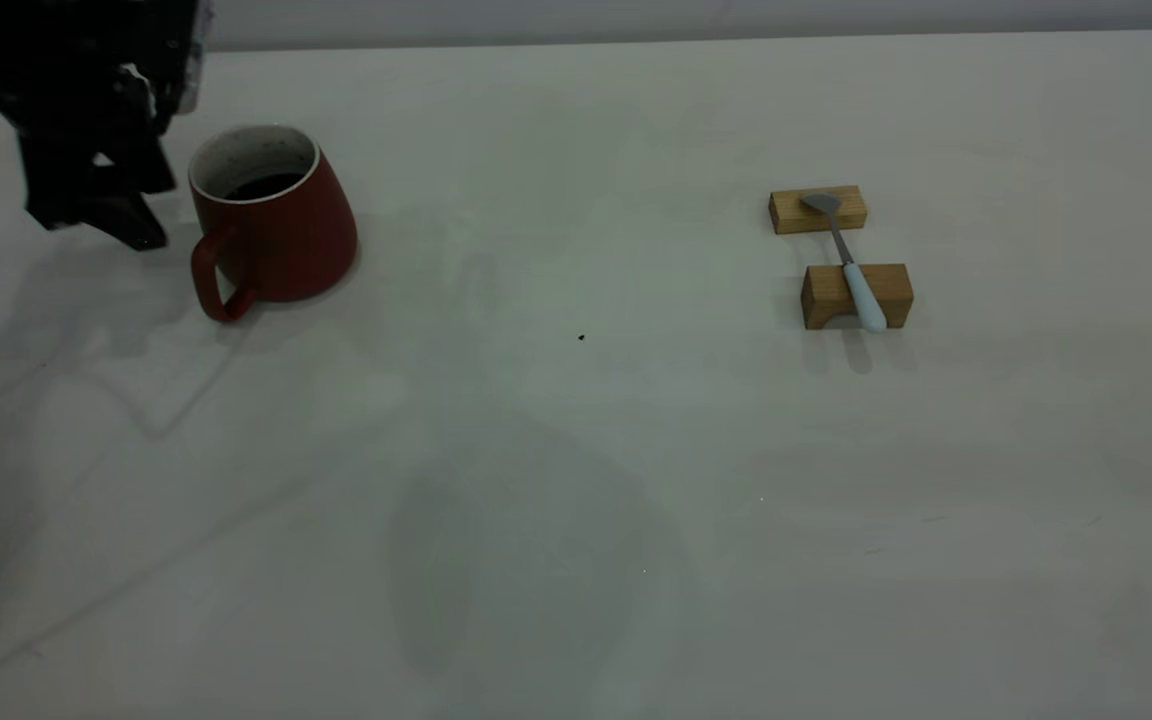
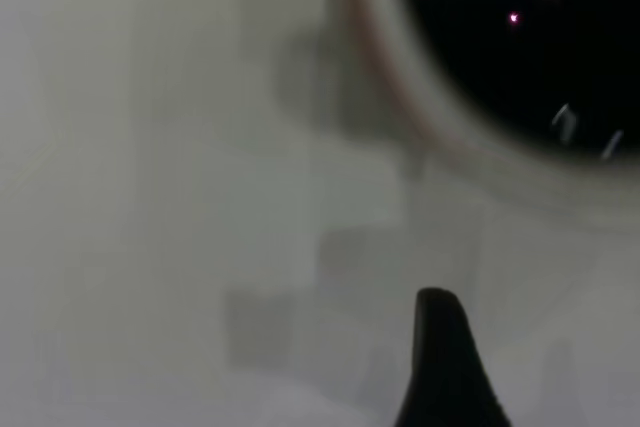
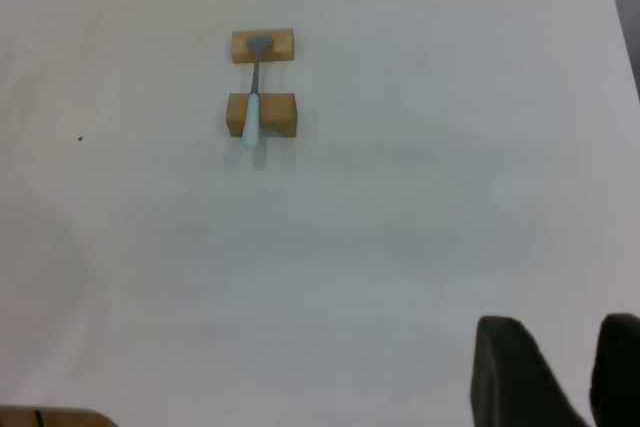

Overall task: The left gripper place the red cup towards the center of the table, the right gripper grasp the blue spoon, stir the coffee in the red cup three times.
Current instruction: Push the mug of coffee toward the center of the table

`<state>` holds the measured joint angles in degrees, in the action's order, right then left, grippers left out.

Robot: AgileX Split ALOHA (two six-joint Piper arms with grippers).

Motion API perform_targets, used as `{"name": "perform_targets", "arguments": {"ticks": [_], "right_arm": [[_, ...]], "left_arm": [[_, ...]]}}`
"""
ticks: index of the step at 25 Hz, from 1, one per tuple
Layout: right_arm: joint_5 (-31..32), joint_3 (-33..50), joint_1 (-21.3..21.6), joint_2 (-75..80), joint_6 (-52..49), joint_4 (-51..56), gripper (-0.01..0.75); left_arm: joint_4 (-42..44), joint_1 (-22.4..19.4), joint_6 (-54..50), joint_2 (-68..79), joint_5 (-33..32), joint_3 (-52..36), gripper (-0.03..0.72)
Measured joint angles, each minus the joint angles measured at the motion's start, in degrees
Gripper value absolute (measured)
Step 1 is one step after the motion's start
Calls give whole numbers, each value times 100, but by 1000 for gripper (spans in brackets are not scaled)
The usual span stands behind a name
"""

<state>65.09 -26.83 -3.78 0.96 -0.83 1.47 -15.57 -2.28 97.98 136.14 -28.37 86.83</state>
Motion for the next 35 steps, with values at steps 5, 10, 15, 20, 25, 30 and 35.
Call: {"name": "perform_targets", "arguments": {"ticks": [5,10,15,20,25,30,35], "right_arm": [[0,0,0,0,0,0,237],[0,0,0,0,0,0,238],[0,0,0,0,0,0,238],[0,0,0,0,0,0,238],[0,0,0,0,0,0,238],[0,0,0,0,0,0,238],[0,0,0,0,0,0,238]], "left_arm": [[-1002,0,930,108,54,0,551],[-1312,191,1281,108,105,0,551],[-1539,627,1331,108,122,0,551],[-2053,1069,1342,108,260,0,551],[-2519,1428,1357,208,521,0,551],[-2774,1664,1357,305,661,0,551],[-2811,1686,1170,269,635,0,551]]}}
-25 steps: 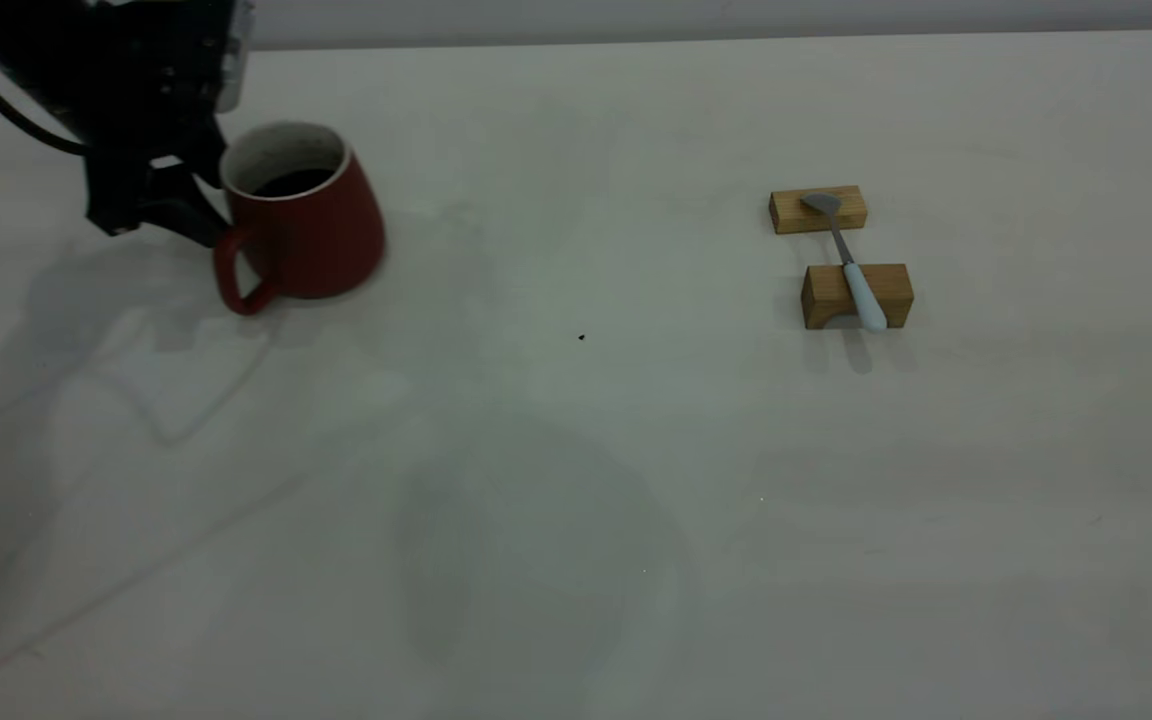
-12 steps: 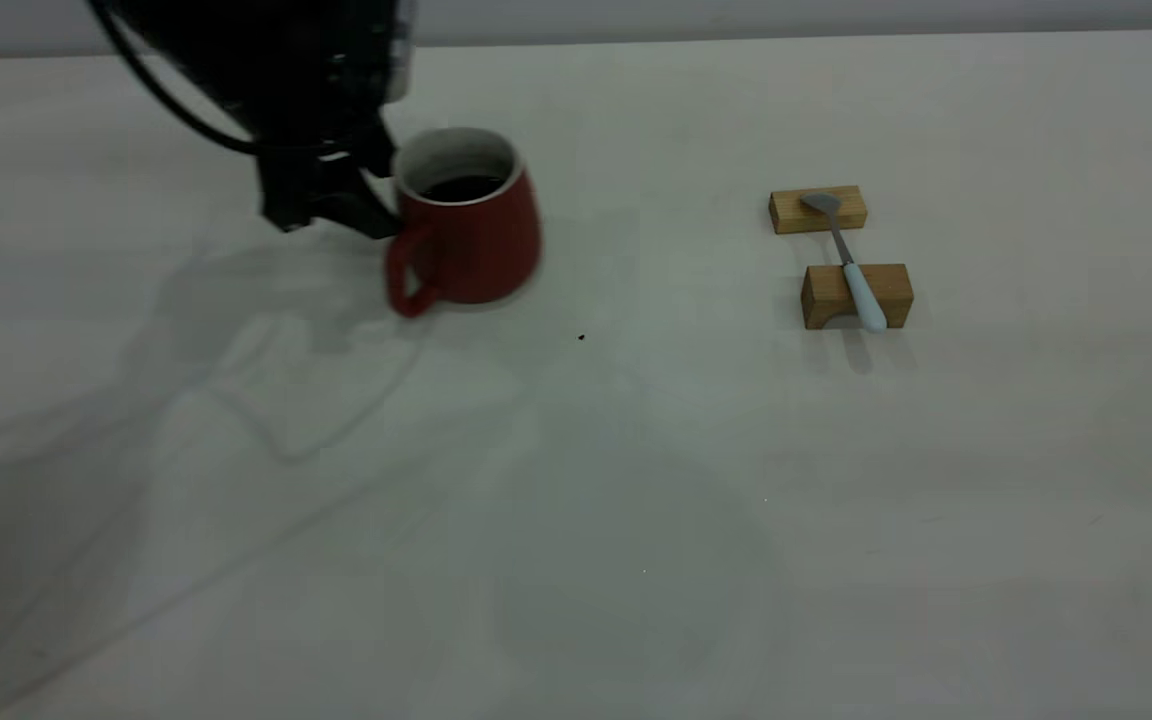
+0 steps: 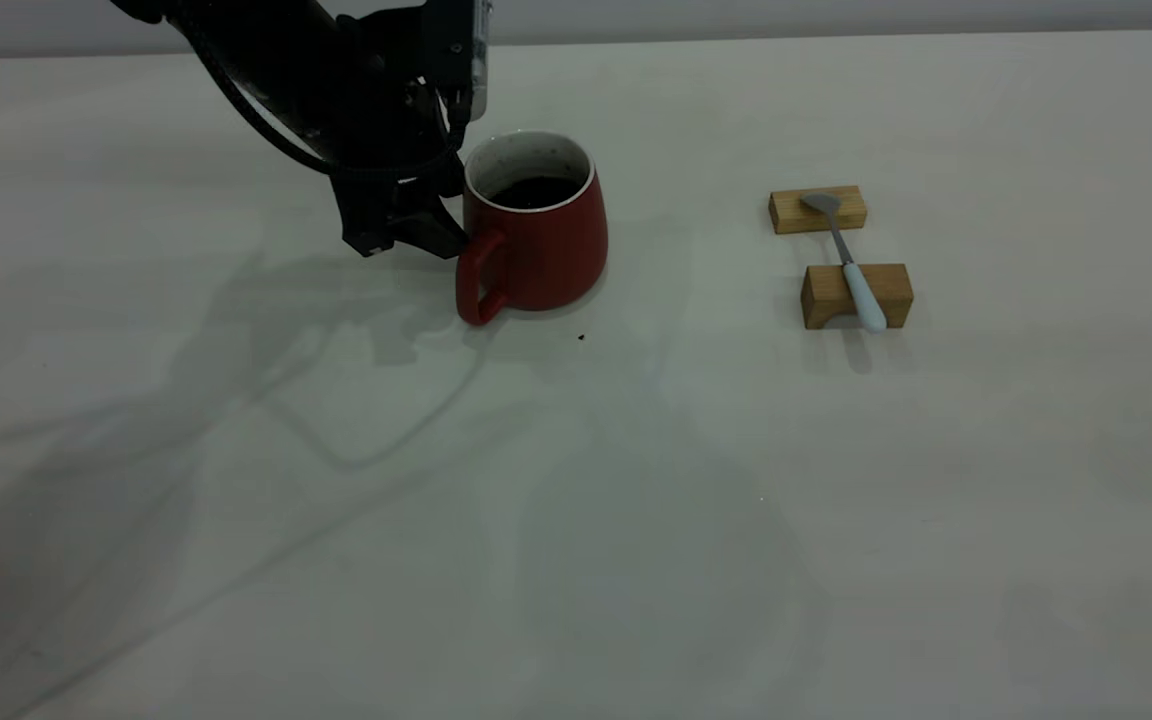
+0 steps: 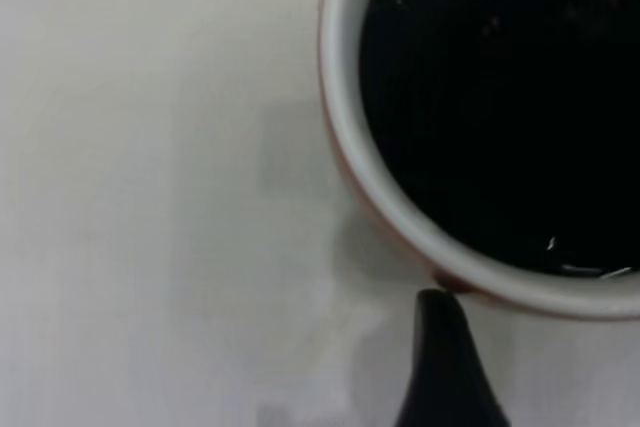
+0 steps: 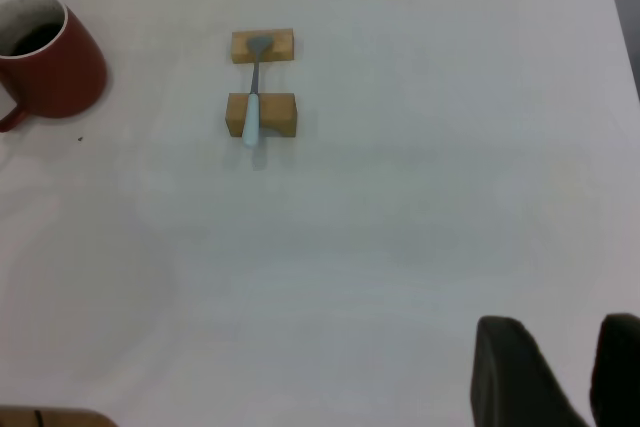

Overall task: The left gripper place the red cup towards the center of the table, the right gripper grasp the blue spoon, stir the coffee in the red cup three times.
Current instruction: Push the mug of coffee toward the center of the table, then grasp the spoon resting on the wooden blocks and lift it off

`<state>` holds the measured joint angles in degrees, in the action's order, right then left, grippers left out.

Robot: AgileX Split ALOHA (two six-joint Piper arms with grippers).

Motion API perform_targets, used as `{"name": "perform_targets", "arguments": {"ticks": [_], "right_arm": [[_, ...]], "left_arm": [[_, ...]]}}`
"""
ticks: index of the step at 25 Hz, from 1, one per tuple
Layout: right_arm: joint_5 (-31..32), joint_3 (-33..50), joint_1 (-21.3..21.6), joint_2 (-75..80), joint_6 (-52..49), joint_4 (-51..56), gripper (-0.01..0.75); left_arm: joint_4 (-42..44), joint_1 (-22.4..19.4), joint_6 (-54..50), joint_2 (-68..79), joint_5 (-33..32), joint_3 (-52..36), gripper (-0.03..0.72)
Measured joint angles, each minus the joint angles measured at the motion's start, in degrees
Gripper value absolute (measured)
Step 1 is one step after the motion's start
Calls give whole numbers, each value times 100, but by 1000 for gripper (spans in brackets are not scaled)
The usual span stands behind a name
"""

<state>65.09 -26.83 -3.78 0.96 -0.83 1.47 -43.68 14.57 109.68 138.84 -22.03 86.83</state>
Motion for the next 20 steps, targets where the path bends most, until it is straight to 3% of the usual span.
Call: {"name": "perform_targets", "arguments": {"ticks": [5,13,17,20], "right_arm": [[0,0,0,0,0,0,238],[0,0,0,0,0,0,238],[0,0,0,0,0,0,238],[0,0,0,0,0,0,238]], "left_arm": [[1002,-197,-1494,-716,-598,0,551],[3924,-468,-6424,-2954,-2870,0,551],[4582,-468,-8433,-4198,-3950,0,551],[4897,-468,-9318,-5005,-4489,-7,551]]}}
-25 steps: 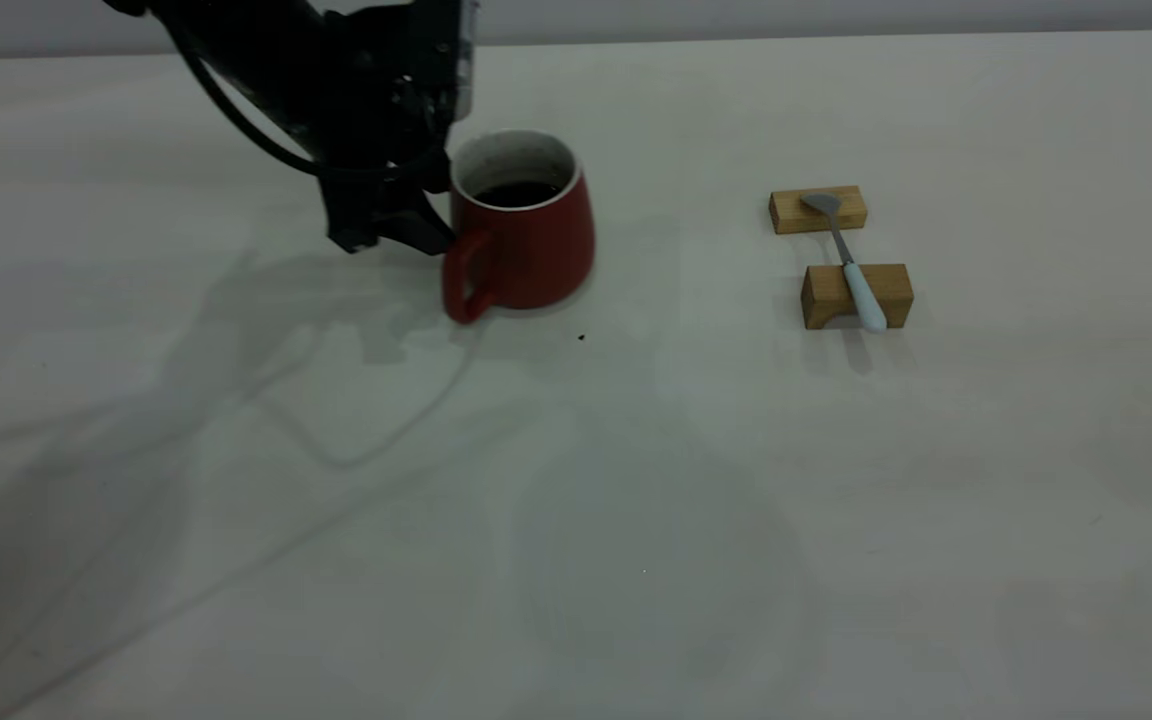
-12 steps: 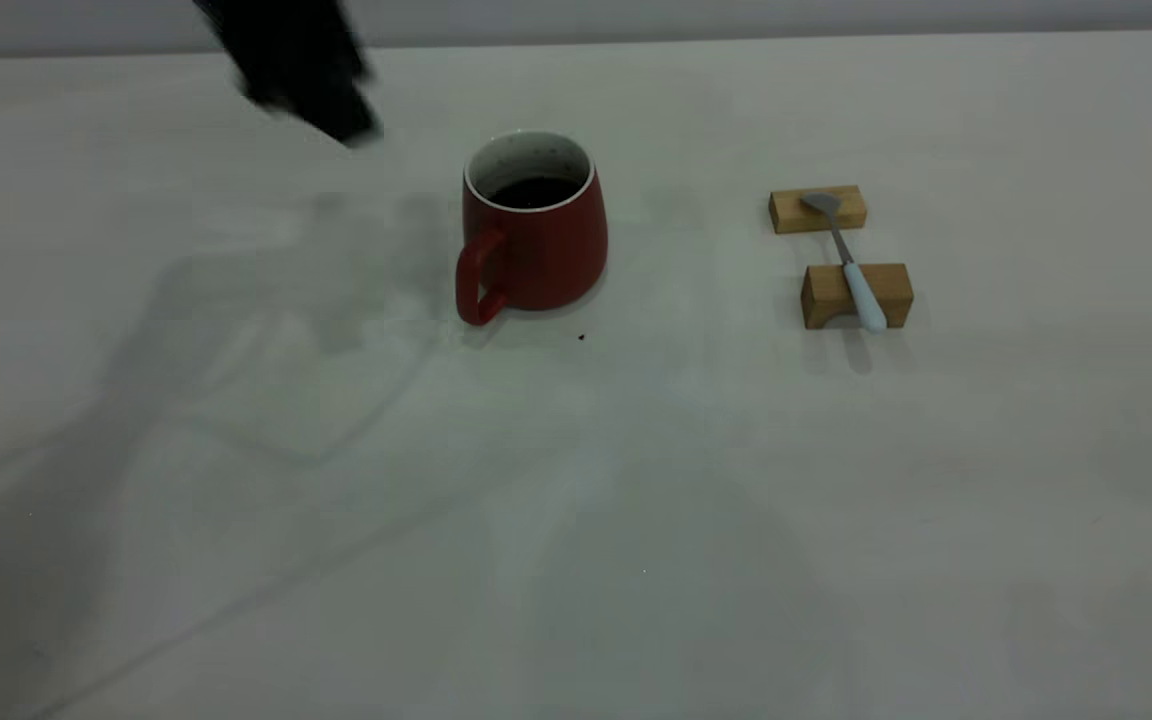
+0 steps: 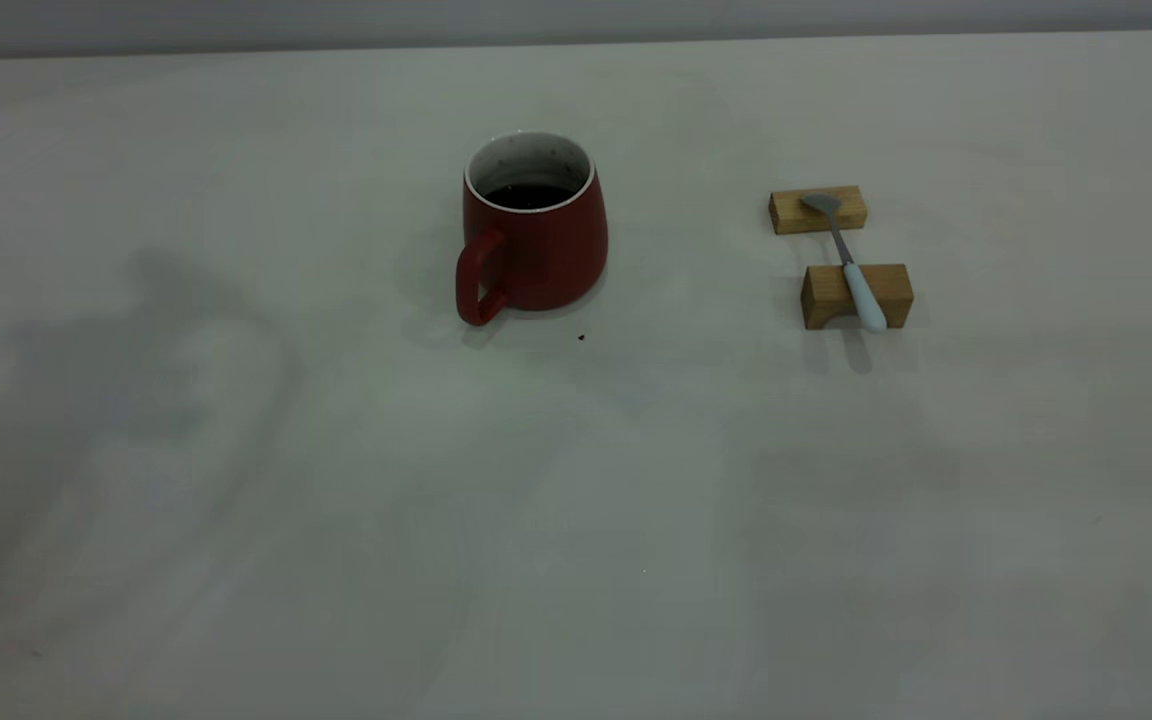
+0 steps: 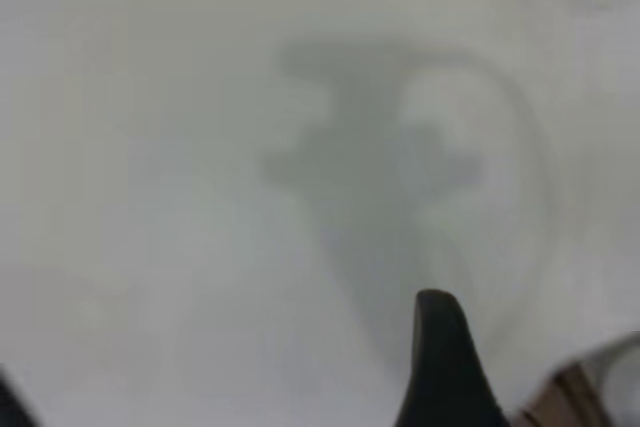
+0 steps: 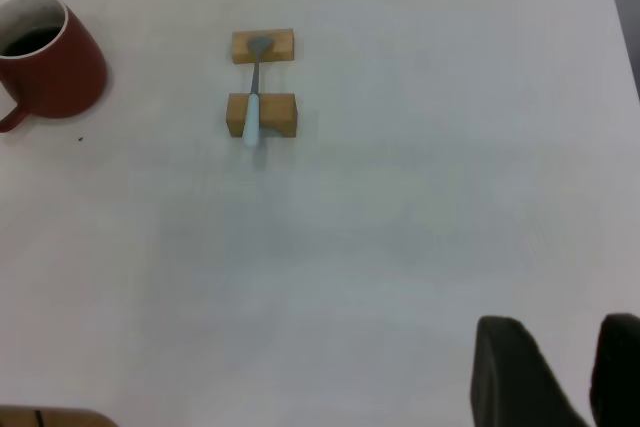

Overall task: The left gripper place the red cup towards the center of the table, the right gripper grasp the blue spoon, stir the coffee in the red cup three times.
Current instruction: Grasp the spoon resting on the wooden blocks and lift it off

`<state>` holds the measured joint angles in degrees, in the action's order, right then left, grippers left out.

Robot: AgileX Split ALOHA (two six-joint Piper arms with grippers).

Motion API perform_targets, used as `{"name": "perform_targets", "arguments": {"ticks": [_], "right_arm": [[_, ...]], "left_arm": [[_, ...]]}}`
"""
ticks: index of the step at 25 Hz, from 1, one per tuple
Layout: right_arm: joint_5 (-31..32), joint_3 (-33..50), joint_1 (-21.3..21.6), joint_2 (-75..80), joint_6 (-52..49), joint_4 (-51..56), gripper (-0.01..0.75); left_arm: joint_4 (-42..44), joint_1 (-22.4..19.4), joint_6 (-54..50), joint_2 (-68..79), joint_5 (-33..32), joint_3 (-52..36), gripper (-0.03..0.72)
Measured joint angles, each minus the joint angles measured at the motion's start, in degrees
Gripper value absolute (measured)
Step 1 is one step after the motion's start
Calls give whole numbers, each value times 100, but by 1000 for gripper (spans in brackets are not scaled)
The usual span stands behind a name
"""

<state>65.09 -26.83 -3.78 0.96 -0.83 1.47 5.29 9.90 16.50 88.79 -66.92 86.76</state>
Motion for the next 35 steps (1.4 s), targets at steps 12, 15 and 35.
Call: {"name": "perform_targets", "arguments": {"ticks": [12,15,35], "right_arm": [[0,0,0,0,0,0,238],[0,0,0,0,0,0,238],[0,0,0,0,0,0,238]], "left_arm": [[102,0,-1498,-2819,0,-2279,551],[102,0,-1696,-3570,0,-3339,551],[-219,0,-2108,-7693,259,-5883,551]]}}
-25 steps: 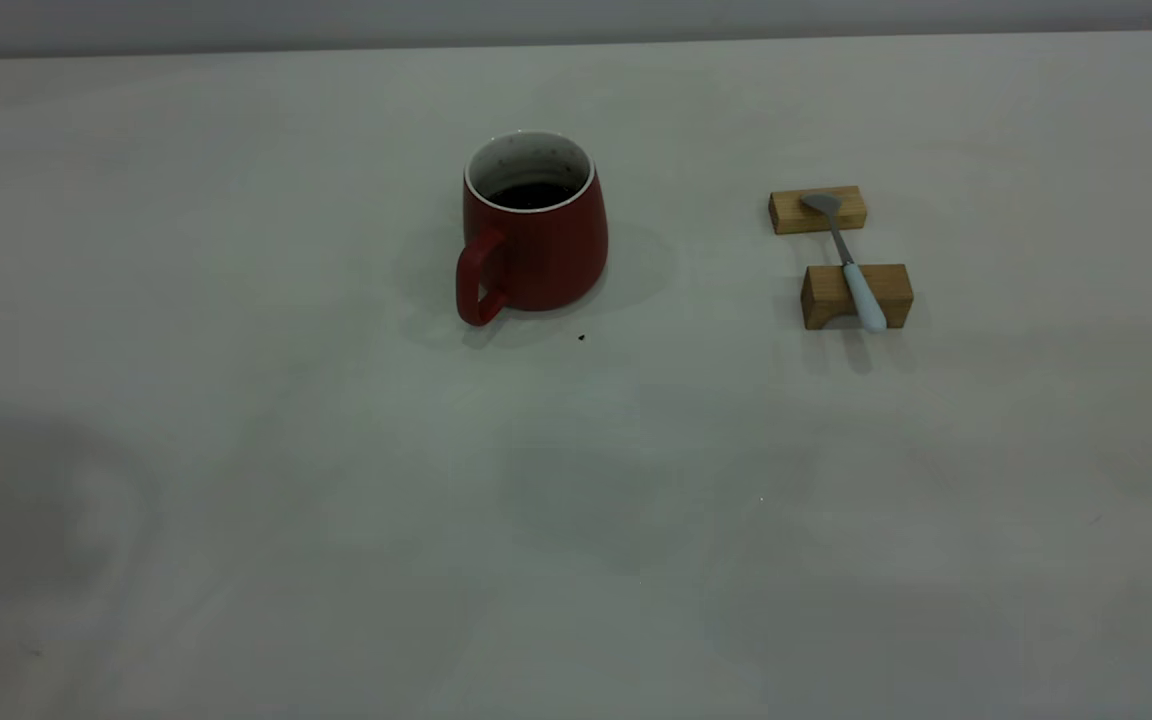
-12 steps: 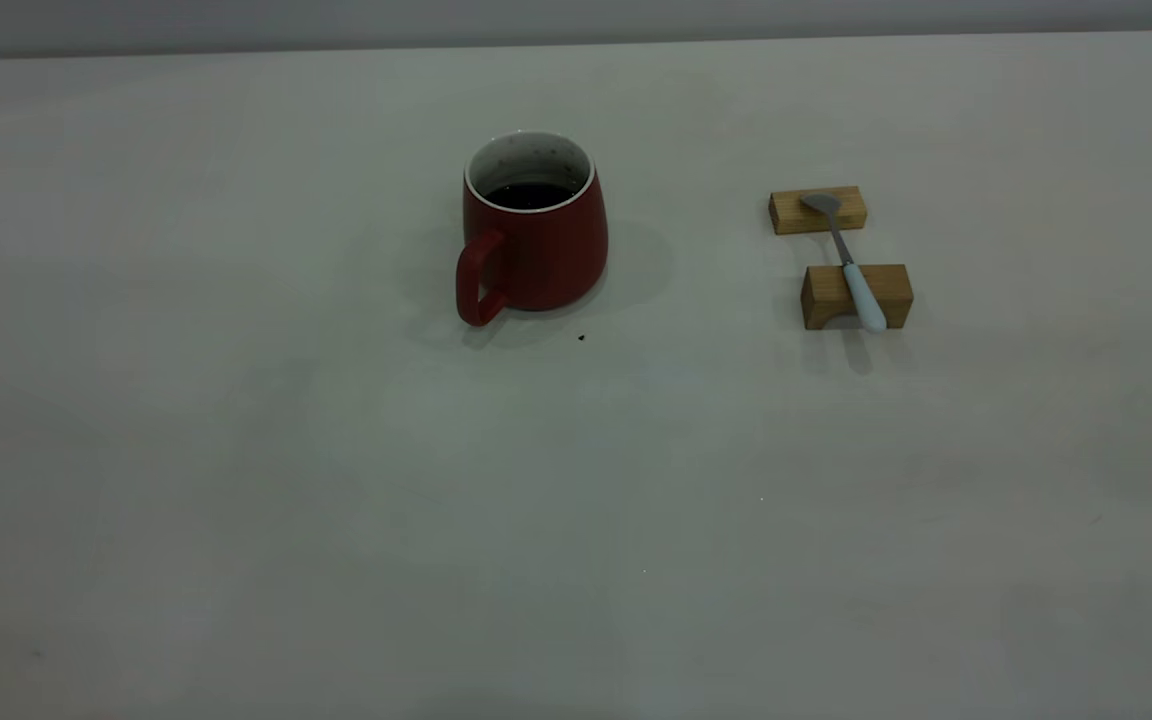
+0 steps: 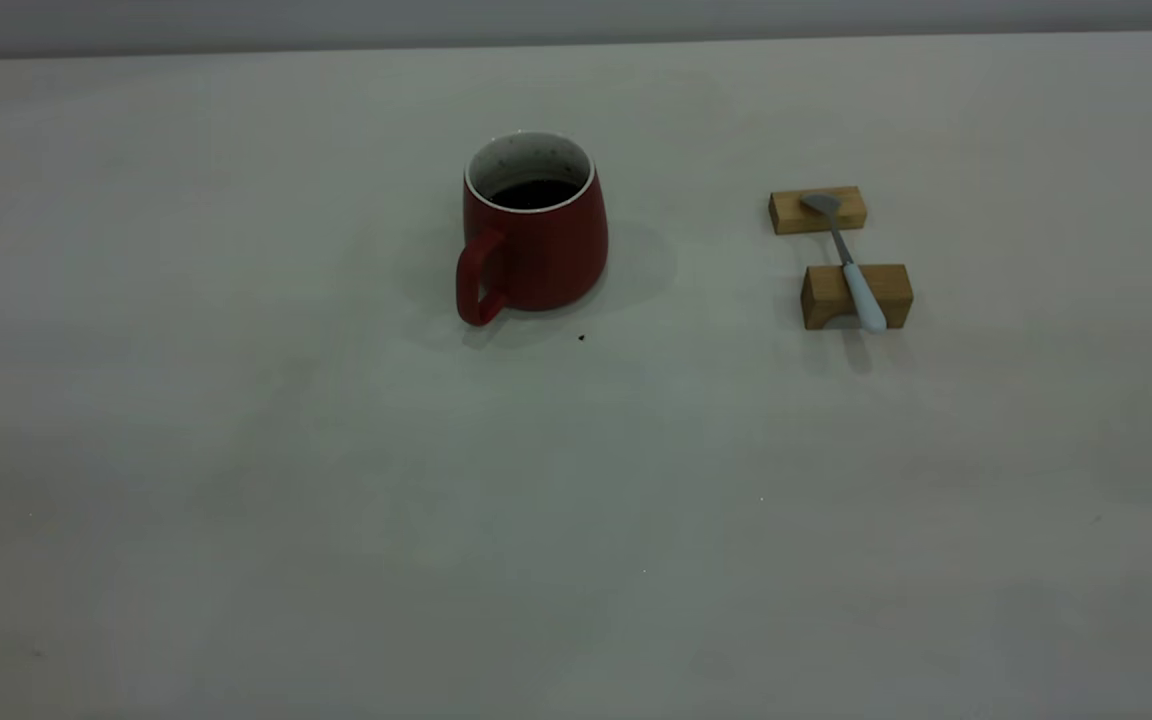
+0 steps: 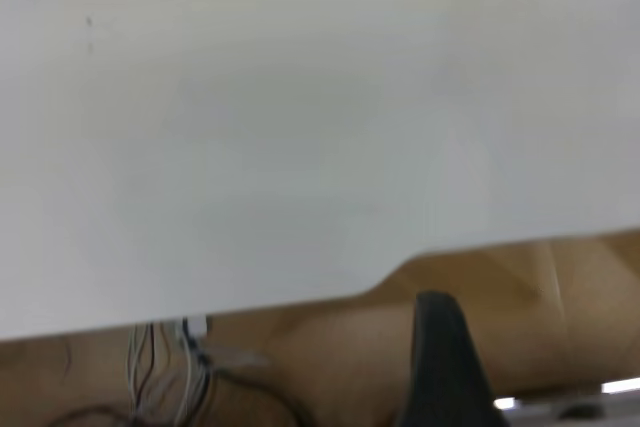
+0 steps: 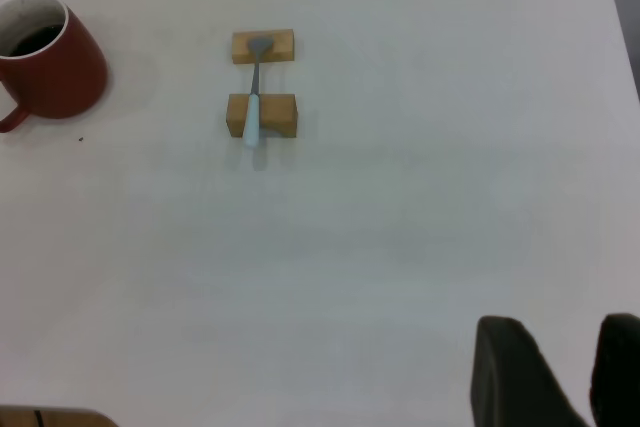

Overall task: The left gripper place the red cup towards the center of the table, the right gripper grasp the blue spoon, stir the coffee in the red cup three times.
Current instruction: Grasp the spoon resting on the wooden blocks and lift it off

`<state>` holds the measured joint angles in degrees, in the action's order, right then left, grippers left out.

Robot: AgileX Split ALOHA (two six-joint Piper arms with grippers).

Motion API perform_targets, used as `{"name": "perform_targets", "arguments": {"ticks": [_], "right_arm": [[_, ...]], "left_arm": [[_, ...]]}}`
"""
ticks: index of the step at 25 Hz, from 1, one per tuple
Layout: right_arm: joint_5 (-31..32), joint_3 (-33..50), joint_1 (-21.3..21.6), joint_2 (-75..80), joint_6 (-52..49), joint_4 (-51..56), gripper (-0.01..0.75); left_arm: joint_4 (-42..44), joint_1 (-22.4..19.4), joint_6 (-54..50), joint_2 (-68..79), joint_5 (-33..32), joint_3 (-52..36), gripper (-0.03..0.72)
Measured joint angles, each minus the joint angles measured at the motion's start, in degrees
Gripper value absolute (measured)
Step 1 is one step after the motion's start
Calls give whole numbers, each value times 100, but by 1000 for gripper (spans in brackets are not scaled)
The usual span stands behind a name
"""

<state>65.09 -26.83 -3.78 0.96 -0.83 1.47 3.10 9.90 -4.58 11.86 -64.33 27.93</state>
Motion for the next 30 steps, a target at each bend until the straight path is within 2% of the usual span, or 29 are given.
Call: {"name": "perform_targets", "arguments": {"ticks": [4,14,23,25,30], "right_arm": [[0,0,0,0,0,0,238],[0,0,0,0,0,0,238],[-117,-11,0,41,7,511,245],[-280,-51,0,287,48,862,282],[-1033,-145,0,1687,724,1439,452]], "left_arm": [[6,-60,-6,-409,0,0,551],[18,-1001,-12,-1221,-26,0,551],[18,-1054,-12,-1295,-43,0,551],[18,-1054,-12,-1295,-43,0,551],[18,-1054,-12,-1295,-43,0,551]]}}
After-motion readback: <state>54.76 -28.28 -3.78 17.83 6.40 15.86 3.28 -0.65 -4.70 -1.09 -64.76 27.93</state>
